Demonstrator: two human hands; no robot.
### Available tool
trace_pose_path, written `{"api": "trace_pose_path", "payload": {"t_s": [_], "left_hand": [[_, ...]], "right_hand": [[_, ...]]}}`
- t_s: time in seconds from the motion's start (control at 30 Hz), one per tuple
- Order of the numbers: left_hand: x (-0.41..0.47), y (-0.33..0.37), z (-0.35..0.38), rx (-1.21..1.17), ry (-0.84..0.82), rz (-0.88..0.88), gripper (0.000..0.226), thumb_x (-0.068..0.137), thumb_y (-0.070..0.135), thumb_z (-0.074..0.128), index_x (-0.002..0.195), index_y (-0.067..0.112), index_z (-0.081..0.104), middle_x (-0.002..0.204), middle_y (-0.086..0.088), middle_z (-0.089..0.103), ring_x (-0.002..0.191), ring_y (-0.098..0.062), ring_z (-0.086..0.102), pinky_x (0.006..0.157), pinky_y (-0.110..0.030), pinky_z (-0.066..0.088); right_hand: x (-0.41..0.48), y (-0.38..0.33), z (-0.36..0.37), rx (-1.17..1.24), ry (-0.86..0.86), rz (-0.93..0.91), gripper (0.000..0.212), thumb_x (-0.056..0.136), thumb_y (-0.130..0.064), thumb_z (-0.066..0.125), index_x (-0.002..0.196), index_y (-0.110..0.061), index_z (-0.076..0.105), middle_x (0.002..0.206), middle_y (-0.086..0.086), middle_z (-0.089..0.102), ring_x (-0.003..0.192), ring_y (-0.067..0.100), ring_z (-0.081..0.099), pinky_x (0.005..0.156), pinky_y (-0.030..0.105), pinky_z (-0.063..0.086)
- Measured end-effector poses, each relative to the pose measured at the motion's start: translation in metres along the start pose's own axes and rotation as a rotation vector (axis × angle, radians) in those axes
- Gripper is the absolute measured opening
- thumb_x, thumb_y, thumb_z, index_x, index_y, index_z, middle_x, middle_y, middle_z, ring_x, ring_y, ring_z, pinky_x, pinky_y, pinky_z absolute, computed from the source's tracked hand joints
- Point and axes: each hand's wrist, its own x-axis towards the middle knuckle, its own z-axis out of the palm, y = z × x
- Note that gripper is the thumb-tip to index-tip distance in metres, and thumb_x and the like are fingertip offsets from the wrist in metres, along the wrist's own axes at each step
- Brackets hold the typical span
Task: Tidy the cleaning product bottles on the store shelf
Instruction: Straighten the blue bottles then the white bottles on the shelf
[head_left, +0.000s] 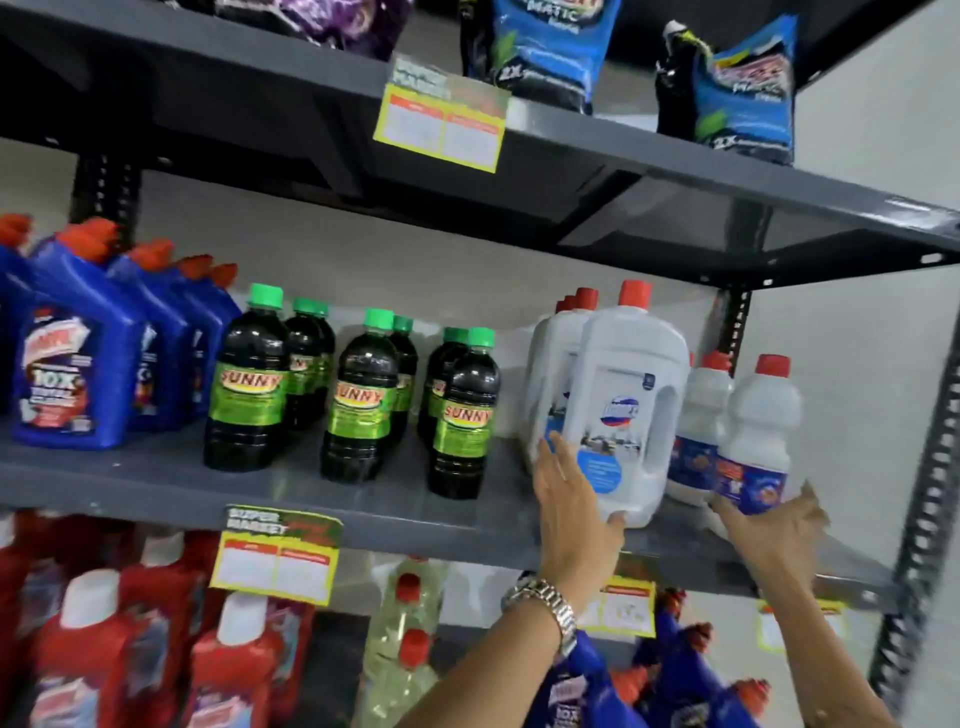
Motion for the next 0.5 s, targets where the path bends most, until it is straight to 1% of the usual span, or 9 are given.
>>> {"api": "trace_pose_path", "payload": {"t_s": [0.07,0.13,0.27,0.37,0.5], "left_hand": [[0.004,0.002,0.010,-0.009,-0.007,-0.037,0.105,0.083,0.023,0.067,0.144,0.005,-0.017,0.155,-0.011,-0.017,0.143,-0.022,-0.013,0.106,-0.019,-0.009],[0.009,0.006,0.018,-0.027,-0.015,-0.067,0.111,0.080,0.024,0.070,0.144,0.004,-0.018,0.155,-0.012,-0.015,0.143,-0.022,-0.012,0.108,-0.021,-0.007],[0.013,0.013,0.029,0.021,0.057,-0.120,0.113,0.078,0.025,0.071,0.143,0.004,-0.018,0.156,-0.013,-0.009,0.143,-0.024,-0.005,0.116,-0.029,0.005],[0.012,0.011,0.031,0.054,0.068,-0.124,0.109,0.080,0.020,0.070,0.144,0.006,-0.018,0.156,-0.012,-0.006,0.143,-0.024,0.000,0.117,-0.032,0.014],[0.014,0.008,0.027,0.086,0.023,-0.107,0.106,0.080,0.017,0.068,0.144,0.005,-0.016,0.156,-0.013,-0.005,0.143,-0.022,-0.001,0.117,-0.030,0.011]], "right_hand": [[0.007,0.009,0.000,-0.021,-0.073,-0.018,0.101,0.074,-0.031,0.075,0.146,0.003,0.011,0.148,0.028,0.024,0.139,0.041,0.022,0.110,0.053,0.026],[0.009,0.012,0.002,-0.026,-0.109,-0.029,0.098,0.073,-0.029,0.076,0.143,0.001,0.015,0.143,0.027,0.030,0.132,0.045,0.033,0.103,0.055,0.033],[0.015,0.010,0.002,-0.036,-0.161,-0.040,0.086,0.073,-0.031,0.076,0.135,0.000,0.025,0.135,0.025,0.043,0.119,0.045,0.048,0.094,0.053,0.043],[0.014,0.011,0.003,-0.029,-0.158,-0.036,0.082,0.074,-0.034,0.074,0.132,0.000,0.028,0.132,0.024,0.048,0.116,0.044,0.052,0.090,0.051,0.044],[0.010,0.014,0.002,-0.043,-0.129,-0.057,0.080,0.073,-0.037,0.074,0.129,-0.001,0.030,0.129,0.024,0.051,0.112,0.044,0.054,0.086,0.050,0.046]]}}
